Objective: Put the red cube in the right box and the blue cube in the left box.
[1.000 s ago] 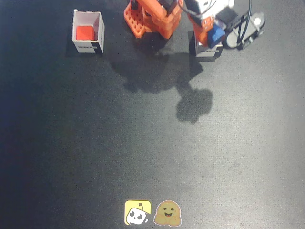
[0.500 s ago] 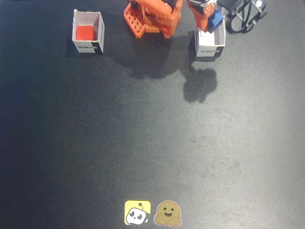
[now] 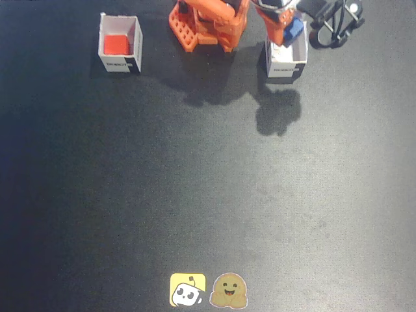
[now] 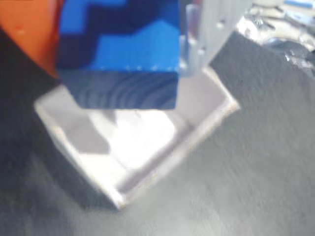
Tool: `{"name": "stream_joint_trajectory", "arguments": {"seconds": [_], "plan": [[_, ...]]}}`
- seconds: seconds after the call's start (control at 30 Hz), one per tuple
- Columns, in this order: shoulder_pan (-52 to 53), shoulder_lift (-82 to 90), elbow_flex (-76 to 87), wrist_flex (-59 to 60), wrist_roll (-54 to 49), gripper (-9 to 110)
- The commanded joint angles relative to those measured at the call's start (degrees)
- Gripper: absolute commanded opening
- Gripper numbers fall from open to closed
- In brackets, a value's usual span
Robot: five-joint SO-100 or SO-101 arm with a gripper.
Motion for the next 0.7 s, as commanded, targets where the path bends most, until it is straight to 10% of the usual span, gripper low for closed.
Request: {"name": "stream_joint_trajectory", "arguments": {"seconds": [0.0, 0.67], "plan": [[1.05, -0.62, 0.26, -3.16, -0.44, 10], [2.11, -0.62, 2.46, -6.24, -3.08, 18]]}}
